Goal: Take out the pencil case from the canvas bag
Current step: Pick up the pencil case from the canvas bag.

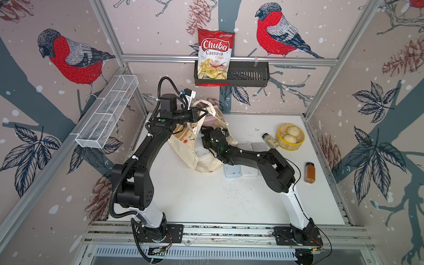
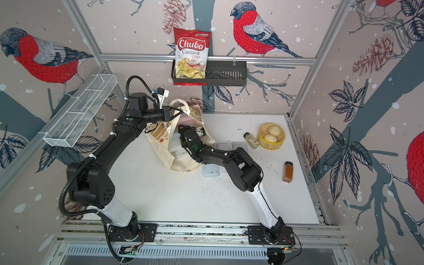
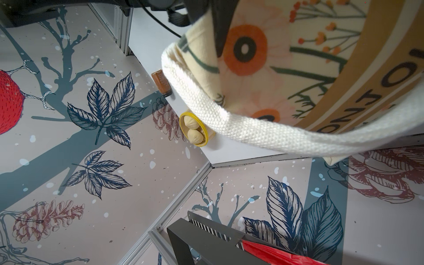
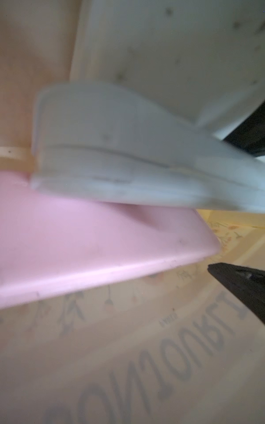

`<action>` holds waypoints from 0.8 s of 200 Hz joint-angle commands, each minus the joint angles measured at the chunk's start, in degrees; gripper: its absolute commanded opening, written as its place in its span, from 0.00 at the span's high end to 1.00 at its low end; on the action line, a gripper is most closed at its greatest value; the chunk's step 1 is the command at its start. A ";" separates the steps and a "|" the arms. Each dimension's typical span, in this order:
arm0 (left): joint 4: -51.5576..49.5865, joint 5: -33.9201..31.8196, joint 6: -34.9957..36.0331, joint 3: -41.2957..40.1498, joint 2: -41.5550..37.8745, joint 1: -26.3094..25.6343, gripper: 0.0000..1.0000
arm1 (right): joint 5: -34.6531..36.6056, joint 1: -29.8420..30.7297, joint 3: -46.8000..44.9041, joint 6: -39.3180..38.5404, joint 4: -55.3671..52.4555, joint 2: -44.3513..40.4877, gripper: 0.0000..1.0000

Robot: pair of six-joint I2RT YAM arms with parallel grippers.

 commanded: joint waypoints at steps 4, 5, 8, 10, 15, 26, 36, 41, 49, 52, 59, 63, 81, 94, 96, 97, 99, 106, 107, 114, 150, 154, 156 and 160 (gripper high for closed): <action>3.40 3.02 0.42 0.79 -0.52 -0.12 1.00 | -0.48 -0.01 1.51 1.42 -0.70 1.06 0.30; 3.40 3.06 0.45 0.82 -0.57 -0.12 1.00 | -0.48 -0.01 1.60 1.42 -0.76 1.14 0.30; 3.38 3.02 0.46 0.85 -0.57 -0.07 1.00 | -0.48 -0.01 1.79 1.38 -0.88 1.18 0.30; 3.40 3.00 0.46 0.79 -0.58 -0.11 1.00 | -0.48 -0.03 1.86 1.34 -0.96 1.25 0.30; 3.41 3.01 0.45 0.81 -0.62 -0.04 1.00 | -0.48 -0.08 2.15 1.13 -0.90 1.51 0.31; 3.41 3.06 0.46 0.77 -0.55 -0.11 1.00 | -0.57 -0.17 2.51 0.69 -0.91 1.83 0.34; 3.40 3.05 0.42 0.77 -0.53 -0.09 1.00 | -0.61 -0.28 2.44 0.80 -0.87 2.09 0.37; 3.32 3.00 0.56 0.77 -0.62 -0.05 1.00 | -0.75 -0.27 2.17 0.89 -0.55 2.10 0.38; 3.24 2.85 0.57 0.85 -0.66 -0.06 1.00 | -0.98 -0.27 1.73 1.05 -0.09 2.03 0.41; 3.19 2.90 0.66 0.87 -0.62 -0.10 1.00 | -1.08 -0.27 1.64 1.14 0.05 1.96 0.41; 3.06 2.69 0.75 0.99 -0.61 -0.03 1.00 | -1.33 -0.29 1.26 1.44 0.06 1.92 0.42; 2.97 2.73 0.80 1.01 -0.62 -0.04 1.00 | -1.51 -0.19 1.11 1.59 0.03 1.84 0.43; 2.62 2.18 1.02 1.01 -0.53 -0.03 1.00 | -1.71 0.12 0.30 1.76 -0.11 1.07 0.48; 2.35 1.95 1.02 1.17 -0.44 -0.03 1.00 | -1.32 0.51 -0.45 1.68 -0.56 0.06 0.52; 2.35 1.97 1.02 1.18 -0.44 -0.03 1.00 | -1.19 0.58 -0.54 1.68 -0.73 -0.17 0.53; 2.31 1.91 1.02 1.15 -0.48 -0.07 1.00 | -1.19 0.64 -0.58 1.68 -0.86 -0.27 0.53; 2.23 1.92 1.02 1.13 -0.45 -0.06 1.00 | -1.03 0.68 -0.60 1.58 -1.00 -0.39 0.55; 2.19 1.64 1.02 1.19 -0.45 -0.01 1.00 | -0.71 0.93 -0.90 1.29 -1.59 -1.09 0.56; 2.18 1.57 1.02 1.24 -0.44 -0.06 1.00 | -0.68 0.94 -0.88 1.27 -1.69 -1.17 0.56; 2.09 1.35 1.02 1.21 -0.46 -0.03 1.00 | -0.34 1.29 -0.96 0.73 -2.63 -1.95 0.57; 1.52 -0.14 1.10 1.39 -0.77 -0.03 1.00 | 1.60 2.80 -1.54 -3.05 -8.27 -5.92 0.70; 1.39 -0.26 1.18 1.38 -0.79 -0.03 1.00 | 1.71 2.96 -1.72 -3.31 -8.93 -6.22 0.71; 1.38 -0.32 1.13 1.38 -0.85 -0.03 1.00 | 1.74 3.02 -1.79 -3.39 -9.17 -6.40 0.72; 1.31 -0.51 1.27 1.38 -0.88 -0.03 1.00 | 1.80 3.13 -1.92 -3.64 -9.72 -6.76 0.73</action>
